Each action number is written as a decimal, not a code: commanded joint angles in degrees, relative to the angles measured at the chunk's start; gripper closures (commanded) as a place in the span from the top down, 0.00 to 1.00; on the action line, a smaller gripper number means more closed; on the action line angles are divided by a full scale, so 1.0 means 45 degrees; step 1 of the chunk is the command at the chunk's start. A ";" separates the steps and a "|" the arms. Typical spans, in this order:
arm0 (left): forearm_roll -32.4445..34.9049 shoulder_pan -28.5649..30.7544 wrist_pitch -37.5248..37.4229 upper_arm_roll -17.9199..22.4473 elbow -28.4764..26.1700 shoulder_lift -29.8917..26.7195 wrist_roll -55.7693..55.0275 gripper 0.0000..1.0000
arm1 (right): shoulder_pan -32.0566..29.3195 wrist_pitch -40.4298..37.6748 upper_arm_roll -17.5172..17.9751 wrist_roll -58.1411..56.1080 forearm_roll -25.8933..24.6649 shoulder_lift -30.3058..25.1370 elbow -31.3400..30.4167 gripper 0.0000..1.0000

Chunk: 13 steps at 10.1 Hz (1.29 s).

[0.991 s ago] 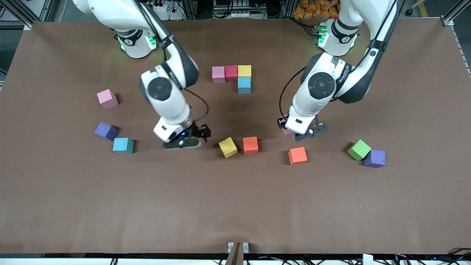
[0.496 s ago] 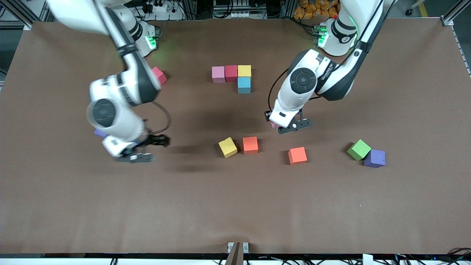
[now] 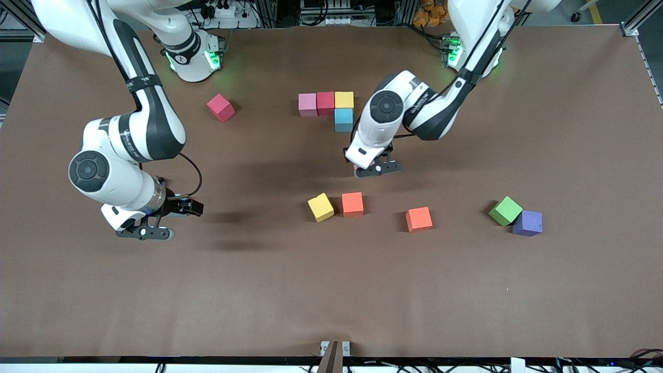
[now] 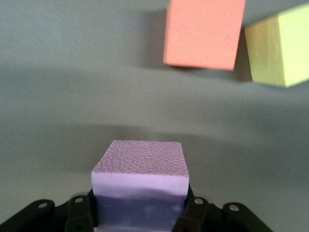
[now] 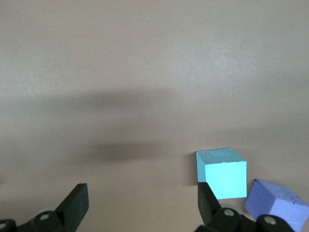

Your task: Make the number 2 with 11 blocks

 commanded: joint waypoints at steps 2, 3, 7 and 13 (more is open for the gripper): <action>0.1282 -0.0203 0.1252 -0.0599 -0.1167 0.0034 -0.0734 0.01 | -0.0094 0.0491 0.0209 0.0026 -0.0098 0.0209 -0.0044 1.00; 0.1303 -0.0222 0.1431 -0.0697 -0.1307 0.0111 -0.0911 0.01 | 0.0061 0.0726 0.0248 0.0045 -0.0098 0.0384 -0.0044 1.00; 0.1304 -0.0708 0.1803 -0.1050 -0.1269 0.0619 -0.1457 0.01 | 0.1194 0.0728 0.0307 -0.0013 -0.0059 0.1224 0.1144 1.00; 0.1343 -0.0965 0.2429 -0.1030 -0.1269 0.1088 -0.1479 0.01 | -0.1108 0.1251 0.0210 -0.1556 -0.0079 0.0876 -0.1092 1.00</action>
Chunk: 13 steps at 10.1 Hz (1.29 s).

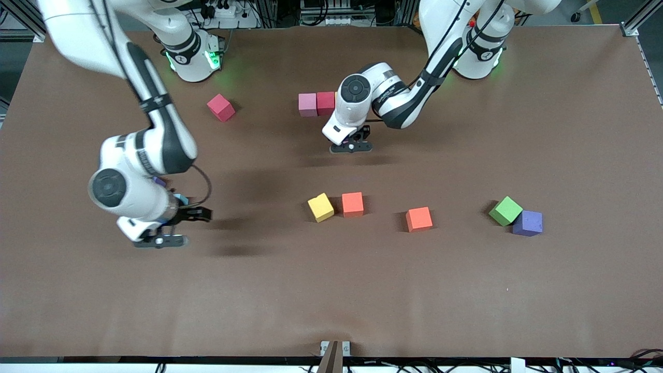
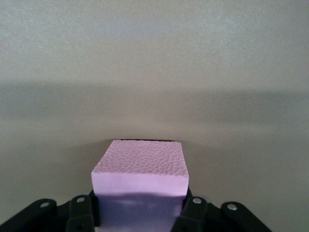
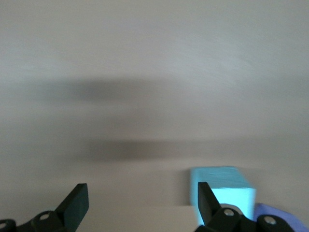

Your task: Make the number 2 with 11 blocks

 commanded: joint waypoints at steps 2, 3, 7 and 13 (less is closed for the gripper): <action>0.0383 -0.0185 0.0262 0.0025 -0.0001 0.0169 -0.0387 0.01 | -0.0534 0.2685 -0.0053 -0.0111 -0.0077 -0.0526 -0.2986 1.00; 0.0383 -0.0186 0.0262 0.0025 -0.0021 0.0247 -0.0406 0.01 | -0.0593 0.3044 -0.0208 -0.0304 -0.0096 -0.0585 -0.3325 1.00; 0.0480 -0.0244 0.0243 0.0025 -0.0040 0.0364 -0.0621 0.02 | -0.0633 0.2989 -0.0620 -0.1751 -0.0097 -0.0566 -0.3212 1.00; 0.1417 -0.0362 0.0243 0.0025 -0.0021 0.0735 -0.1421 0.14 | -0.0613 0.2032 -0.0601 -0.4574 0.0039 -0.0664 -0.2898 1.00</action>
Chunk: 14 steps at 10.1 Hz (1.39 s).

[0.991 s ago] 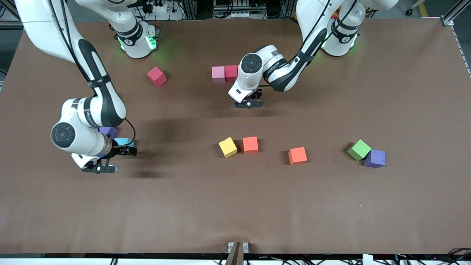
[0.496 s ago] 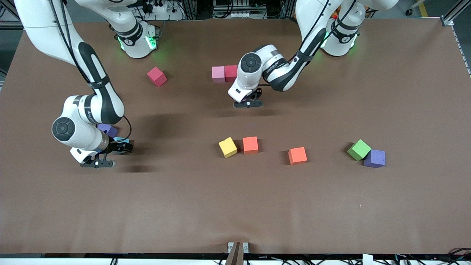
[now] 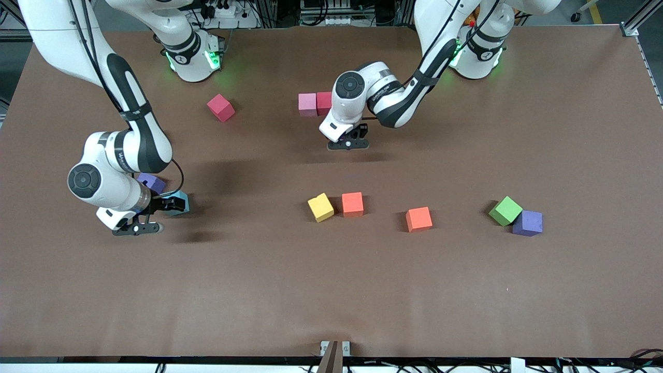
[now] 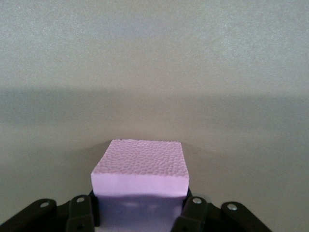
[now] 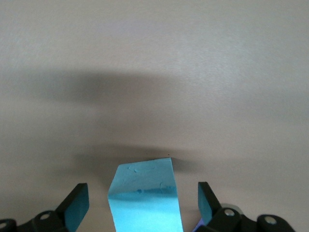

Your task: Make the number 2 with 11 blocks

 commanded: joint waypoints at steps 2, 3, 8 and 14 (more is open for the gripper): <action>0.0541 -0.0047 0.0182 0.0010 -0.0005 0.0671 -0.0495 1.00 | -0.0074 -0.0164 0.0095 -0.1319 0.0837 -0.0115 -0.0236 1.00; 0.0542 -0.0066 0.0182 0.0009 -0.0005 0.0671 -0.0669 1.00 | -0.0054 -0.0145 0.0075 -0.1338 0.0839 -0.0056 -0.0236 1.00; 0.0561 -0.0047 0.0182 0.0009 0.0112 0.0339 -0.0925 1.00 | -0.0054 0.0361 -0.0003 -0.1358 0.0644 0.0178 -0.0256 1.00; 0.0736 -0.0047 0.0026 -0.0030 -0.0102 -0.0363 -0.0925 1.00 | -0.0035 0.1359 -0.0003 -0.1397 0.0489 0.0491 -0.0939 1.00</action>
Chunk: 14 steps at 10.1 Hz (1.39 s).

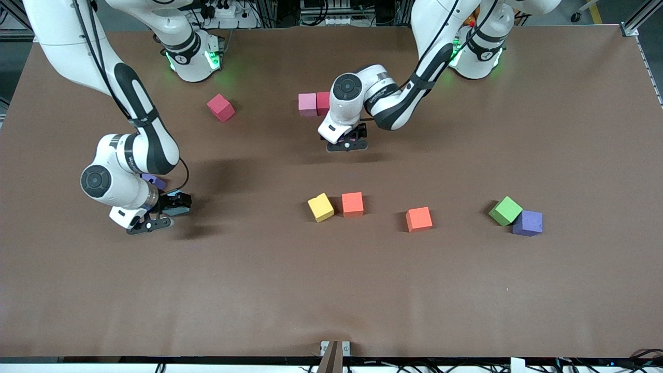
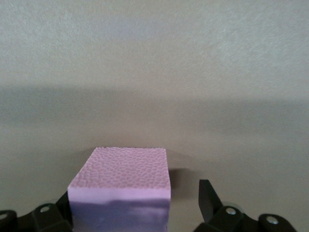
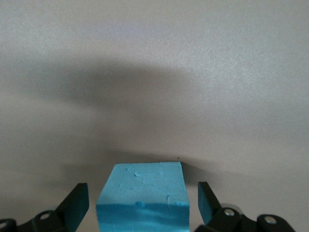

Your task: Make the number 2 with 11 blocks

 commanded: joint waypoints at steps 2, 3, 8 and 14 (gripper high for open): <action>0.0623 -0.0029 -0.0108 -0.0042 -0.0452 -0.0878 -0.0445 1.00 | -0.0071 0.0308 0.0016 -0.0211 -0.0102 -0.0037 -0.0388 0.39; 0.0624 0.0009 -0.0108 -0.0062 -0.0530 -0.1093 -0.0445 1.00 | -0.0072 0.0309 0.0016 -0.0172 -0.0083 -0.0037 -0.0390 0.00; 0.0624 0.0788 -0.1215 -0.0120 -0.1098 -0.3102 -0.0213 1.00 | 0.0629 0.0017 0.0035 0.1014 0.0054 -0.0660 -0.0194 0.00; 0.0604 0.3265 -0.1300 0.0094 -0.0337 -0.3517 0.0901 1.00 | 0.3262 -0.1116 0.0055 0.5288 0.0268 -0.1462 -0.0252 0.00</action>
